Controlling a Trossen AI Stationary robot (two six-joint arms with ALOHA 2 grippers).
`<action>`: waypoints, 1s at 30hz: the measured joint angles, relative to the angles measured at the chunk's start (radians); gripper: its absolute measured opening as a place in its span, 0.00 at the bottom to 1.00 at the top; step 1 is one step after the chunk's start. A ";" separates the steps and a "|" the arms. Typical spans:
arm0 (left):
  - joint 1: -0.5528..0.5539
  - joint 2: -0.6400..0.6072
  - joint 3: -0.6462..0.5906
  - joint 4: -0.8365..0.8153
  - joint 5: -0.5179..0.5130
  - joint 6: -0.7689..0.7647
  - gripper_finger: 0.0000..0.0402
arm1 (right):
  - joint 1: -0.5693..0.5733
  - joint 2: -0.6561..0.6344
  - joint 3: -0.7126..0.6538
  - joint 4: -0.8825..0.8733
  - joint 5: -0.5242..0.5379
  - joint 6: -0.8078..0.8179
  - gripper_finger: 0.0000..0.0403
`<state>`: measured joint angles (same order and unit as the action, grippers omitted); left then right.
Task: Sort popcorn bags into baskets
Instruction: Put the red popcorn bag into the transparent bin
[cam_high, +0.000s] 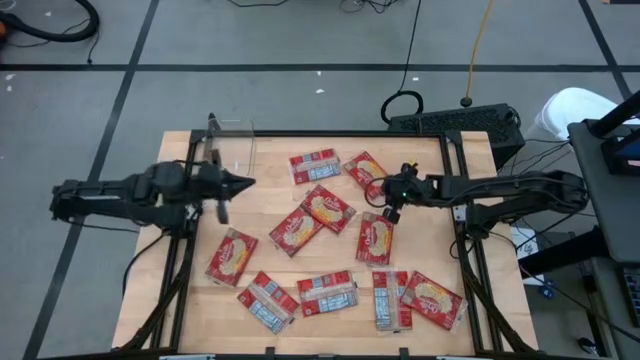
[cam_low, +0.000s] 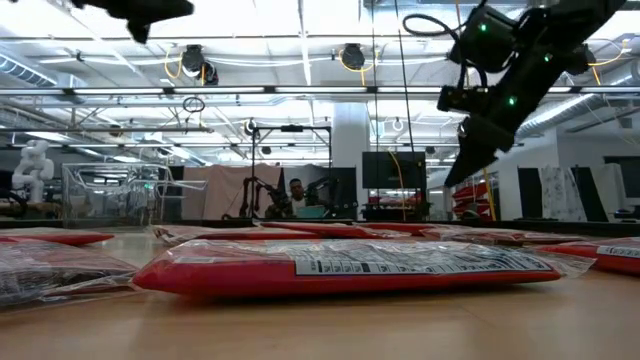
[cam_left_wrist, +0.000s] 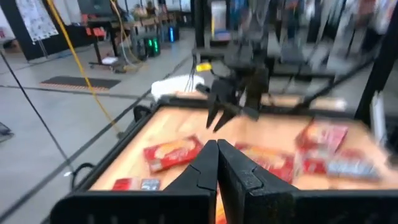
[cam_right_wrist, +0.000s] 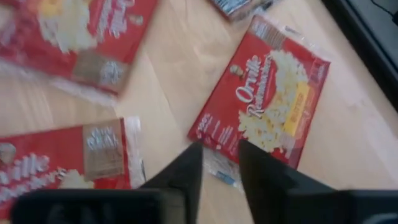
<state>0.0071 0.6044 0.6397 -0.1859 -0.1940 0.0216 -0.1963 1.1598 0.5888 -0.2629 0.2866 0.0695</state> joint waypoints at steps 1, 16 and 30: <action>0.000 0.037 0.009 0.004 0.000 0.027 0.02 | 0.000 0.003 -0.015 0.020 0.000 -0.014 0.30; 0.027 0.451 0.014 0.237 0.002 0.075 0.02 | 0.002 0.227 -0.077 0.272 -0.002 -0.303 0.62; 0.028 0.562 0.013 0.410 0.010 0.084 0.02 | 0.002 0.371 -0.075 0.450 0.161 -0.370 0.37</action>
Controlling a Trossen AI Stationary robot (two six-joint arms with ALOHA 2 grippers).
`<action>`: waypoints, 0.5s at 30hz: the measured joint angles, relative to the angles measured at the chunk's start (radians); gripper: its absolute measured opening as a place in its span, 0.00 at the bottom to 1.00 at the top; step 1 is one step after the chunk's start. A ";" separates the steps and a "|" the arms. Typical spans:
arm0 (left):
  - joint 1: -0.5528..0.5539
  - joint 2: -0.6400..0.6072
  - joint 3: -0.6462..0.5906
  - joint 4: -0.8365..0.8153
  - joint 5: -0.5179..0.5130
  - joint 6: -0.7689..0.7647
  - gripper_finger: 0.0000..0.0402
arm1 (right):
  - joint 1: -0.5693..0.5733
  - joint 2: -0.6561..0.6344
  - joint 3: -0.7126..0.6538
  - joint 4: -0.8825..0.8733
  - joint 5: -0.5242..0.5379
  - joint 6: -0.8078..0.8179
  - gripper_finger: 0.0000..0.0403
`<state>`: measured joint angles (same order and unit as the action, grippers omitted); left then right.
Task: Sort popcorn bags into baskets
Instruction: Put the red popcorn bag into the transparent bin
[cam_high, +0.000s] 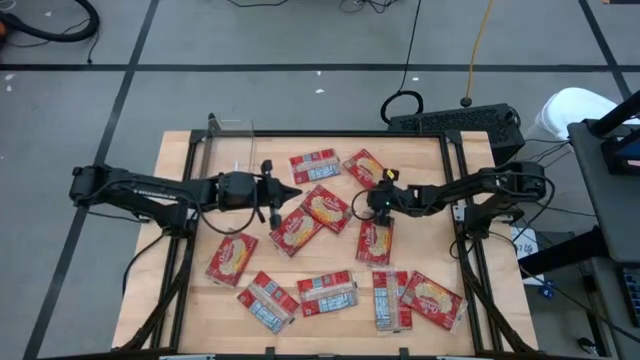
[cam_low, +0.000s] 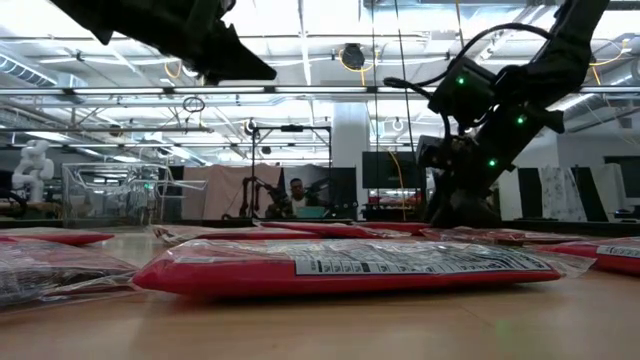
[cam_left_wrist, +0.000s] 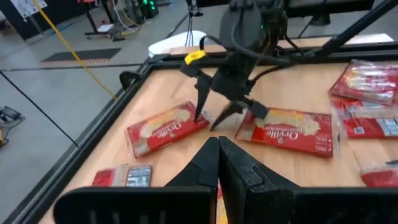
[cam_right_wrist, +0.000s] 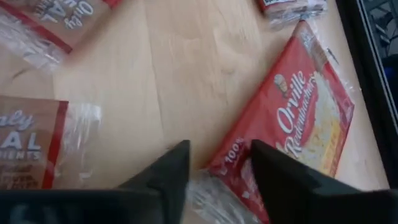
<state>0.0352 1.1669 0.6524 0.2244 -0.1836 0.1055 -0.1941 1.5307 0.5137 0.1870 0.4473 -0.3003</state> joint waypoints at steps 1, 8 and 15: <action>0.000 0.000 0.000 0.006 0.000 0.000 0.02 | 0.000 0.000 -0.001 -0.001 0.006 0.001 0.31; 0.000 -0.001 0.000 0.073 -0.006 0.009 0.02 | 0.006 -0.020 -0.003 0.019 0.026 -0.015 0.03; 0.008 0.001 0.000 0.107 -0.068 0.042 0.02 | 0.012 -0.142 -0.002 0.030 0.027 -0.060 0.01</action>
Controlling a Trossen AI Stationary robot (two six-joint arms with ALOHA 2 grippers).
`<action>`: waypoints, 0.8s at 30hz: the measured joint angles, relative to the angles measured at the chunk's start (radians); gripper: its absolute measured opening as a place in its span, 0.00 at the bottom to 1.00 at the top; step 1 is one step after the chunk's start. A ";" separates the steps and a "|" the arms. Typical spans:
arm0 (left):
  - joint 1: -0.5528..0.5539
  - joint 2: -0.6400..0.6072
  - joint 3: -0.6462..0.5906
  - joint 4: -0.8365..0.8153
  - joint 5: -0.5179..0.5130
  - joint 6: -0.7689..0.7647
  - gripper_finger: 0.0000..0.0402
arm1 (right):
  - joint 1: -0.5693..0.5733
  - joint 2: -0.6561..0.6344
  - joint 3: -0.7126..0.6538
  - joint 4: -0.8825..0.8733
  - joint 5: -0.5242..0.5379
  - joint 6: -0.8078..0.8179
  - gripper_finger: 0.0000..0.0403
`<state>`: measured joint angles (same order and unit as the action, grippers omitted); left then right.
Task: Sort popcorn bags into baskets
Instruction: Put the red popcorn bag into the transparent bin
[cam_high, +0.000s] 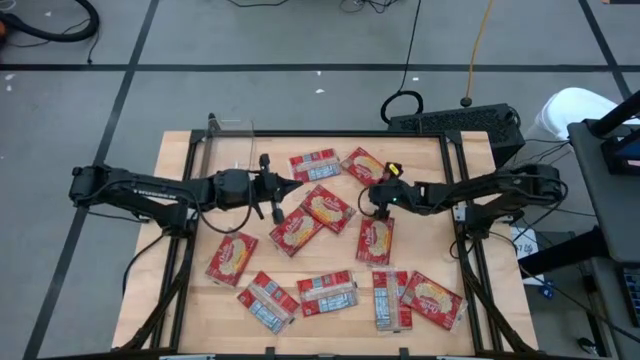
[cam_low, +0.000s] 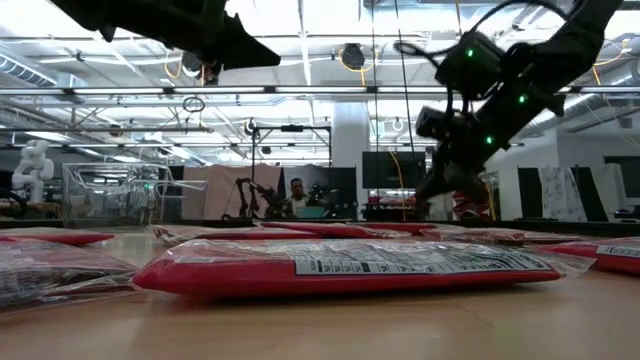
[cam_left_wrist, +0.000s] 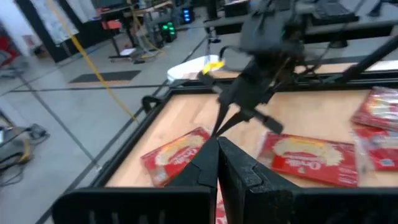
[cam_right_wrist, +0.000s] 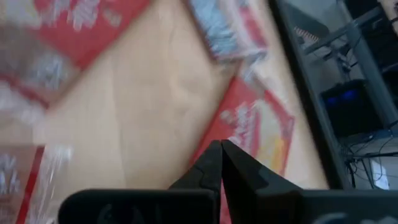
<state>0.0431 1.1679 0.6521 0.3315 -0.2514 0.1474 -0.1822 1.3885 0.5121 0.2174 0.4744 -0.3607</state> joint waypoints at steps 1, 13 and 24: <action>0.003 0.006 0.000 0.001 -0.012 -0.001 0.02 | 0.000 -0.021 0.000 -0.013 0.000 0.000 0.01; 0.031 0.114 0.000 0.067 -0.026 -0.011 0.02 | -0.001 -0.085 0.000 -0.305 -0.003 -0.048 0.22; 0.037 0.177 0.000 0.137 -0.026 -0.022 0.02 | -0.074 0.065 0.003 -0.244 -0.046 -0.273 0.49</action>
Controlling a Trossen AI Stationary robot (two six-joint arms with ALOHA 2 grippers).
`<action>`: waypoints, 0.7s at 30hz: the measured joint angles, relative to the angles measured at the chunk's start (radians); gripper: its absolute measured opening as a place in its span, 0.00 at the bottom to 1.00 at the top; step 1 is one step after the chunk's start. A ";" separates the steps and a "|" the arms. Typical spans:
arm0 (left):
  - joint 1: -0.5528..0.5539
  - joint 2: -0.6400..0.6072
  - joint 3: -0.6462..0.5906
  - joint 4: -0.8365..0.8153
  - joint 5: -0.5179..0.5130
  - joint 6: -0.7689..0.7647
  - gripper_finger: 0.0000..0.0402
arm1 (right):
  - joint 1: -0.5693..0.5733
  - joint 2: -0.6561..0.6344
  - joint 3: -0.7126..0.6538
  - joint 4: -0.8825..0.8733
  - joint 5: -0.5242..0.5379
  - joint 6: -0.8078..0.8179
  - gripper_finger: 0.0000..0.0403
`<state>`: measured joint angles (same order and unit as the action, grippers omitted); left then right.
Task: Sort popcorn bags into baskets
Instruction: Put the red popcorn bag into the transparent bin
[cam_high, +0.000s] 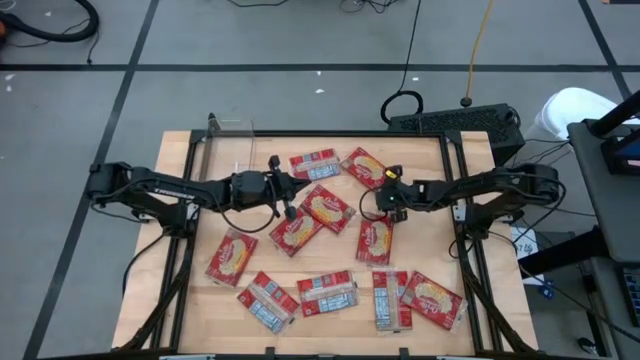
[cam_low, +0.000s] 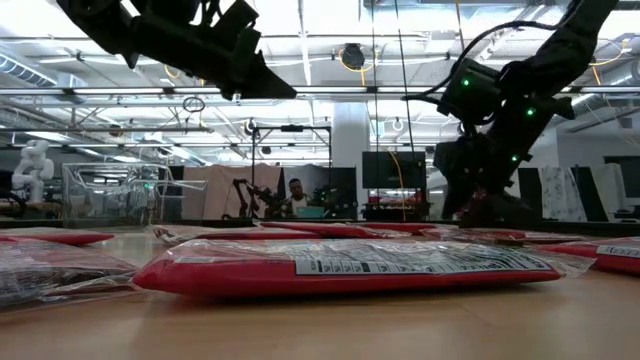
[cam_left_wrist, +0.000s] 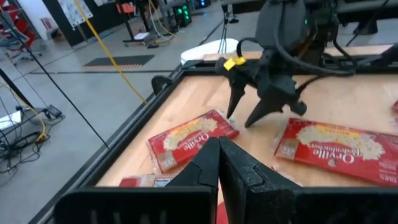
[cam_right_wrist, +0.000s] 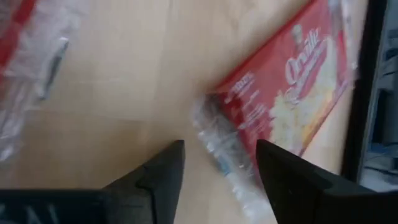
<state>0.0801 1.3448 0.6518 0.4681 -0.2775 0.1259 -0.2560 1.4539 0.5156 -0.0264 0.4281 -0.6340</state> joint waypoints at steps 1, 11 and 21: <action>0.002 -0.001 0.000 0.002 0.000 0.003 0.02 | -0.004 0.015 -0.001 0.035 0.009 -0.017 0.49; 0.031 -0.001 0.000 0.001 0.001 0.018 0.02 | -0.078 0.089 -0.002 0.218 -0.088 -0.156 0.31; 0.027 -0.001 0.000 0.001 0.007 -0.015 0.02 | -0.144 0.093 -0.005 0.421 -0.160 -0.158 0.02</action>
<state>0.1074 1.3441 0.6518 0.4687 -0.2703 0.1104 -0.3996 1.5471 0.5110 0.3946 0.2681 -0.7924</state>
